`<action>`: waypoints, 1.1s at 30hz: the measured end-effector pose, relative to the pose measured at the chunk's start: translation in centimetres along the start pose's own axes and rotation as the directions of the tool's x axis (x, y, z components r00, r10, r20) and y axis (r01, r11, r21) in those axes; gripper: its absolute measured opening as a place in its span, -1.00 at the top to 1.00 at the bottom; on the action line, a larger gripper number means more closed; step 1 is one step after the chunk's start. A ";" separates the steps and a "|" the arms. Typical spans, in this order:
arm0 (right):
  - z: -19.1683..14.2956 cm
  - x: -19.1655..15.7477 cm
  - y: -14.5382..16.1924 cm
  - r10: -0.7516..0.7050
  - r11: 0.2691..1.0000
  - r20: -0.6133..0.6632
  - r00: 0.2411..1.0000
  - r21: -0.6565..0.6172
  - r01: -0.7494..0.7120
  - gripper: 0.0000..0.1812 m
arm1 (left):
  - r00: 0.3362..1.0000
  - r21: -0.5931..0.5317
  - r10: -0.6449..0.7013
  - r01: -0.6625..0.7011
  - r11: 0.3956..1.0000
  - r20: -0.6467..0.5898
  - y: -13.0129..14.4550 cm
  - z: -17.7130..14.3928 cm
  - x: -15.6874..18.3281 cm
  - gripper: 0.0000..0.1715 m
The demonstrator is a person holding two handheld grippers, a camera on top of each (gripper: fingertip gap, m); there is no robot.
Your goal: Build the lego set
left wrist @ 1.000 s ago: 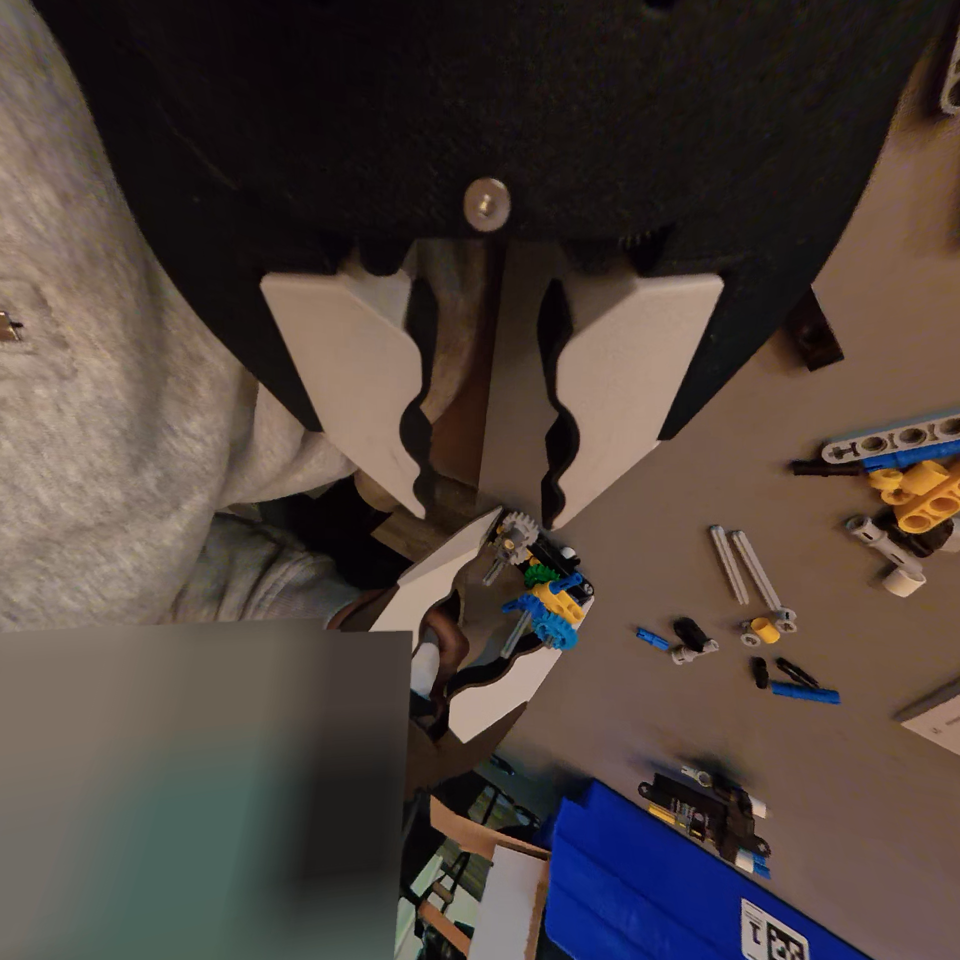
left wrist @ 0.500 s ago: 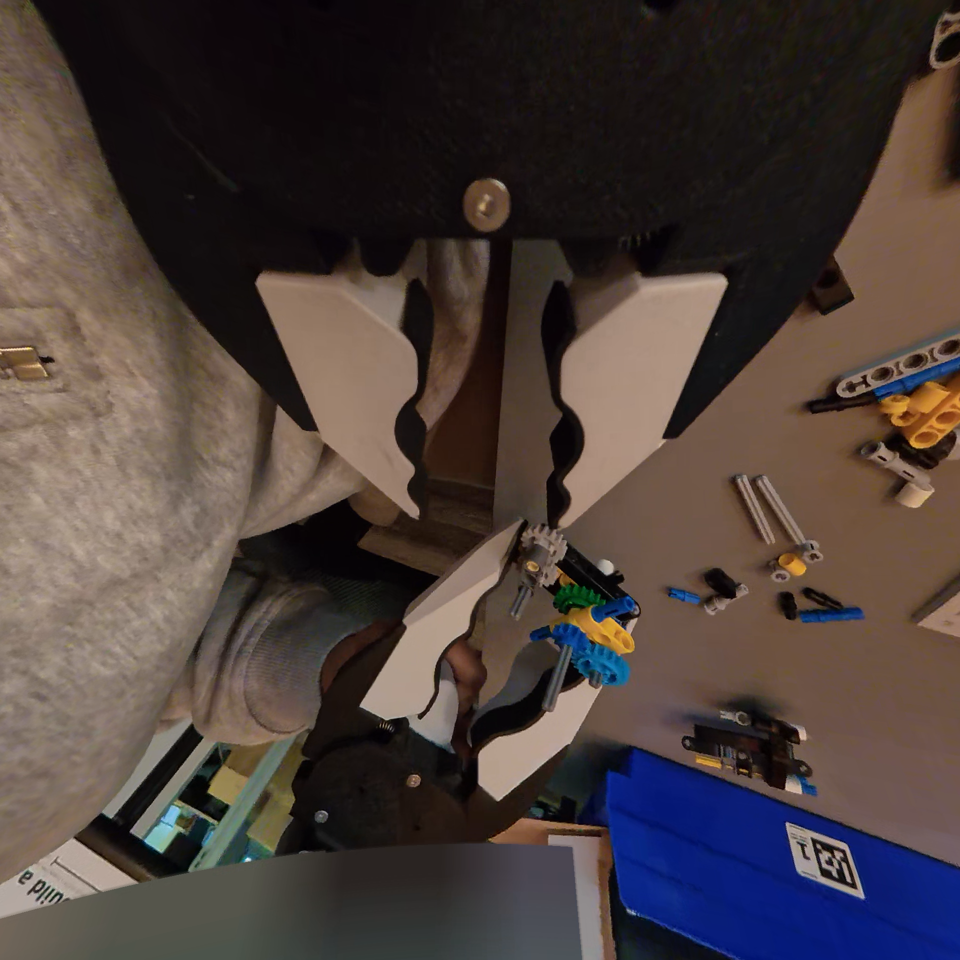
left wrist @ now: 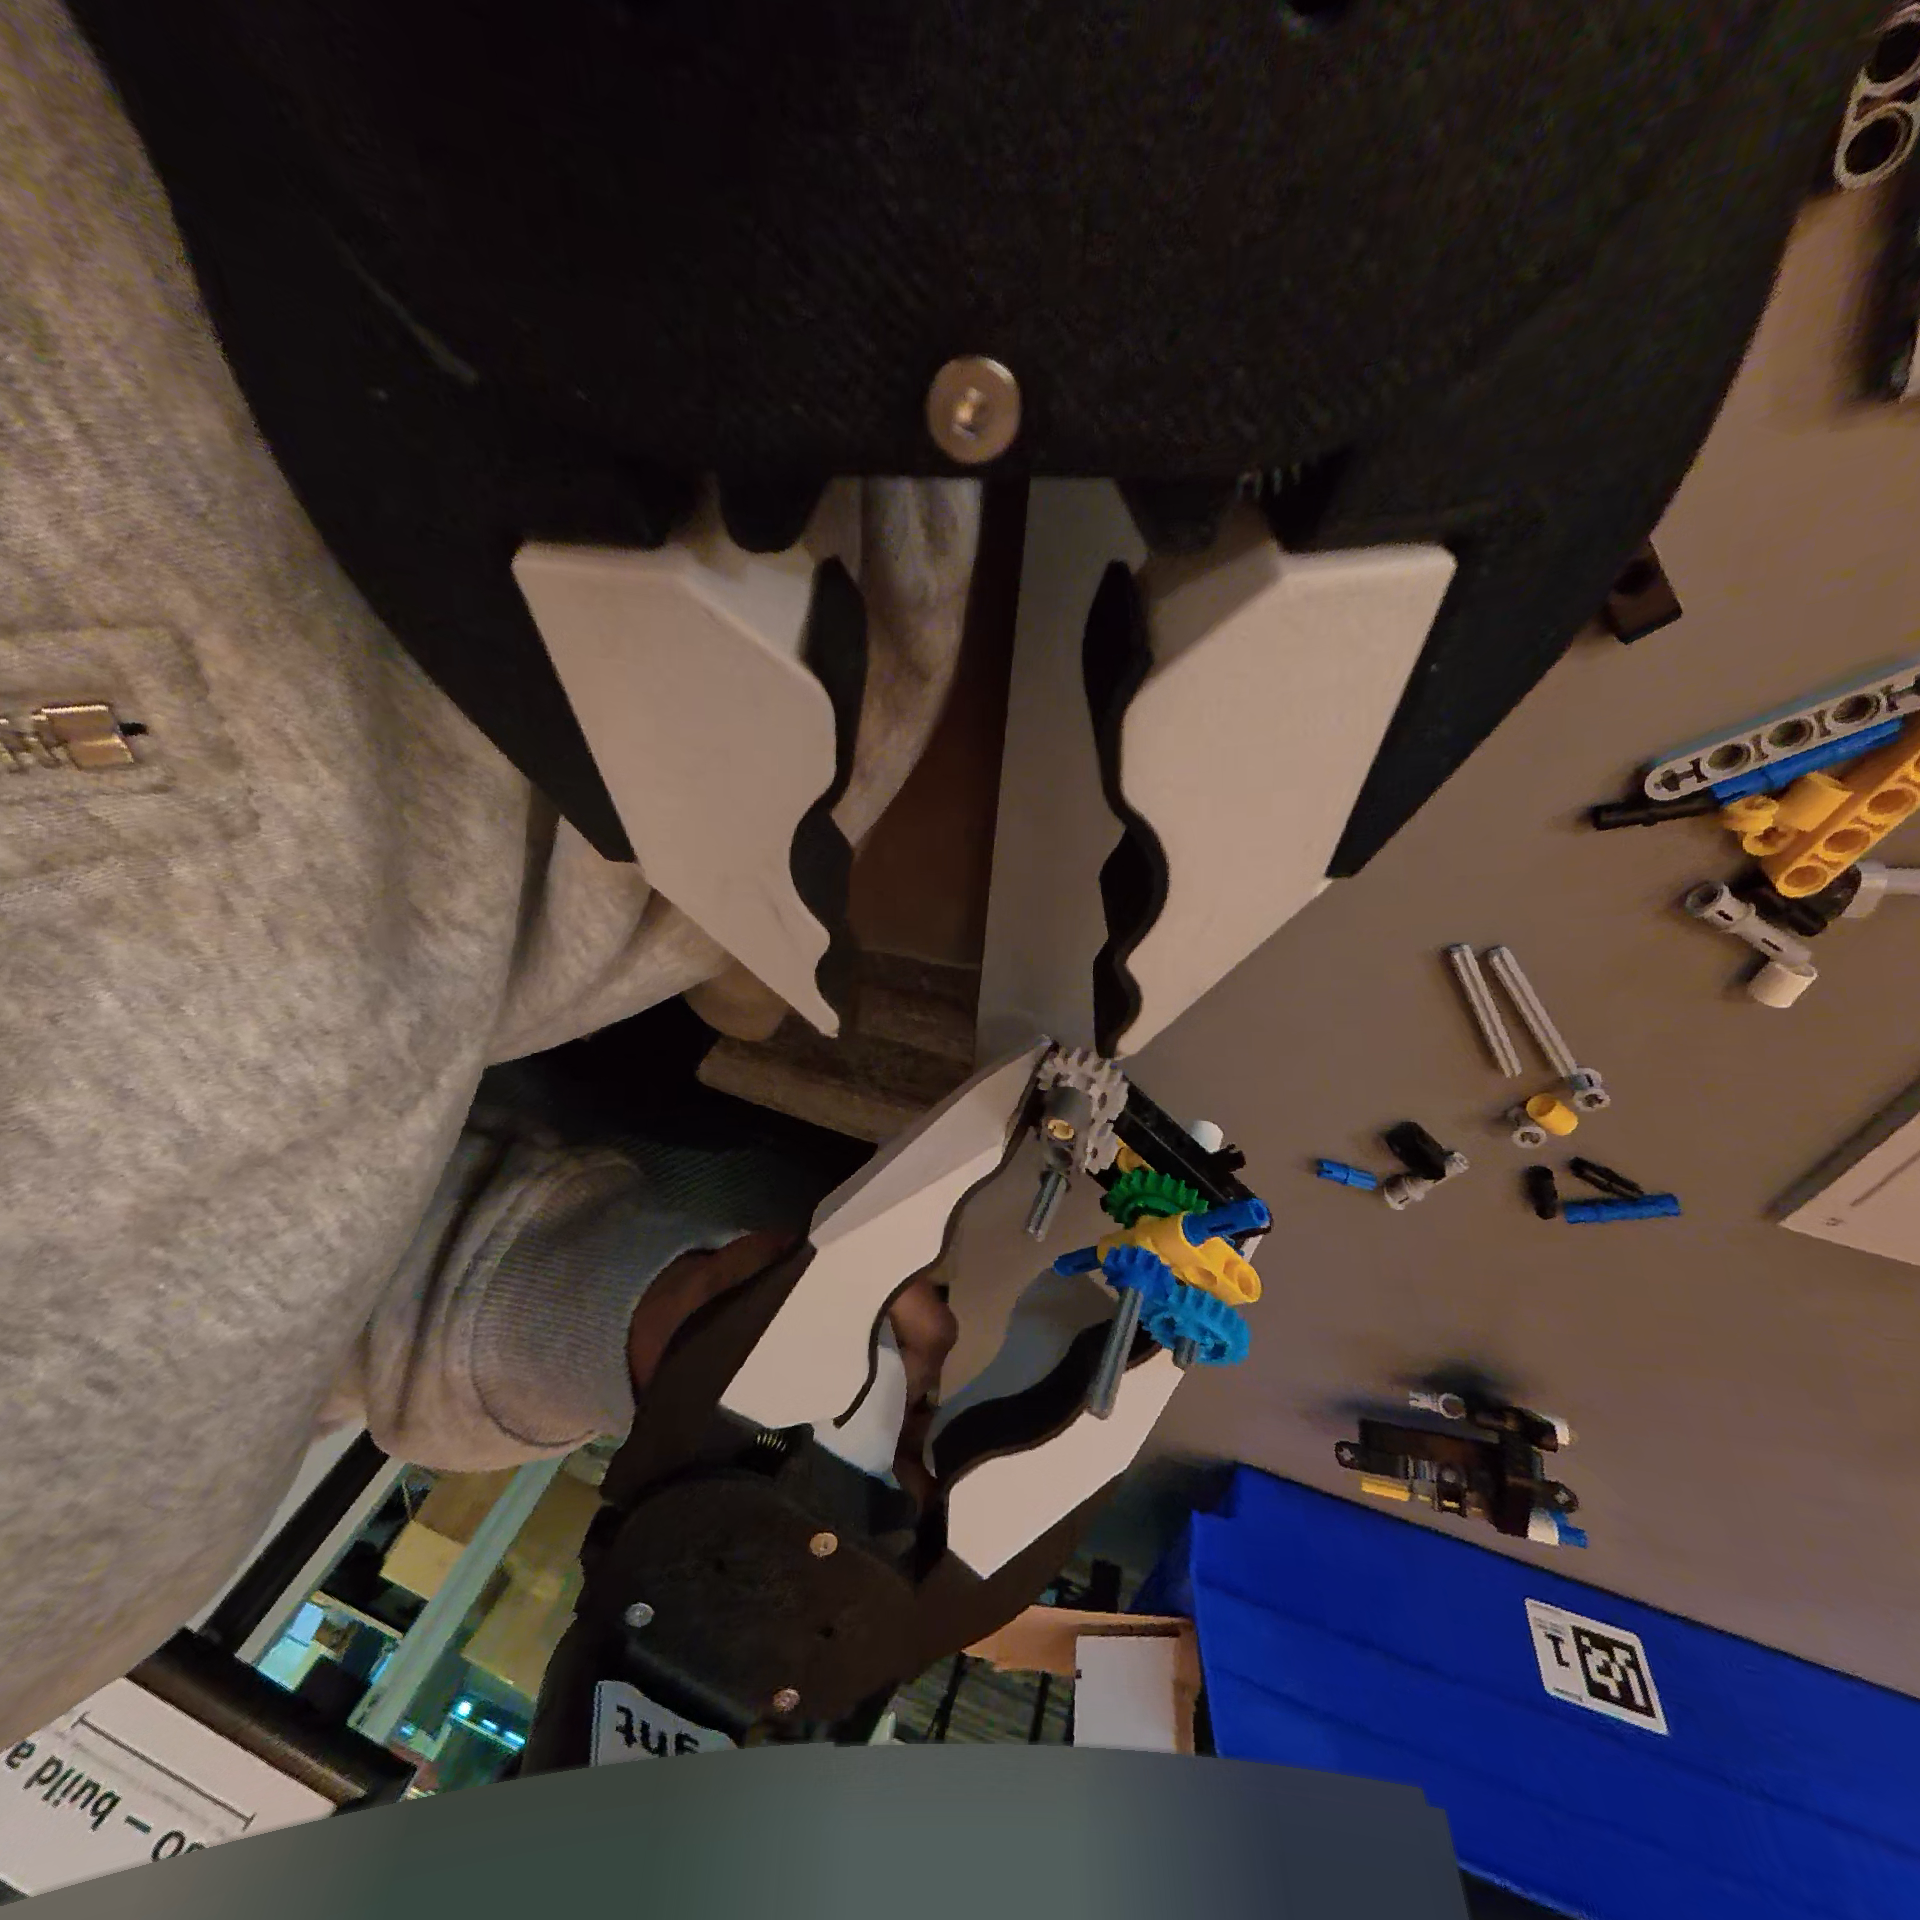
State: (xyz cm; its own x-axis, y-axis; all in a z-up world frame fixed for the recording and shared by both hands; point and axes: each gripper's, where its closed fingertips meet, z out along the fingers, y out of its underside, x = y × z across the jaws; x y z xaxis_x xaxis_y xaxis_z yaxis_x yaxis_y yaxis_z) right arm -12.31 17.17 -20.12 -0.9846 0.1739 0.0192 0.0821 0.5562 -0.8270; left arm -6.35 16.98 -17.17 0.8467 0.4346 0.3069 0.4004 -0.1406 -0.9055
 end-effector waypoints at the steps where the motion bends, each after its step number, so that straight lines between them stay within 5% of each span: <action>1: 0.0 0.1 0.0 0.001 1.000 -0.005 1.000 -0.003 -0.001 0.35 | 1.000 -0.002 0.002 -0.002 1.000 -0.002 0.0 0.0 0.0 0.49; 33: 0.1 -0.4 -0.5 0.037 0.999 -0.001 0.999 -0.007 -0.037 0.35 | 0.998 0.026 -0.066 0.066 0.997 -0.009 0.0 -0.1 -0.7 0.47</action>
State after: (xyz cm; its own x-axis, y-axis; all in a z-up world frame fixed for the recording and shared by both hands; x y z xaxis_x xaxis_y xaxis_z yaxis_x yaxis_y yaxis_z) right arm -11.93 16.75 -19.75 -0.9806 0.1957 -0.0108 0.1198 0.5550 -0.8232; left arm -6.91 16.60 -17.34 0.8215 0.4349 0.3687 0.4465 -0.0886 -0.8904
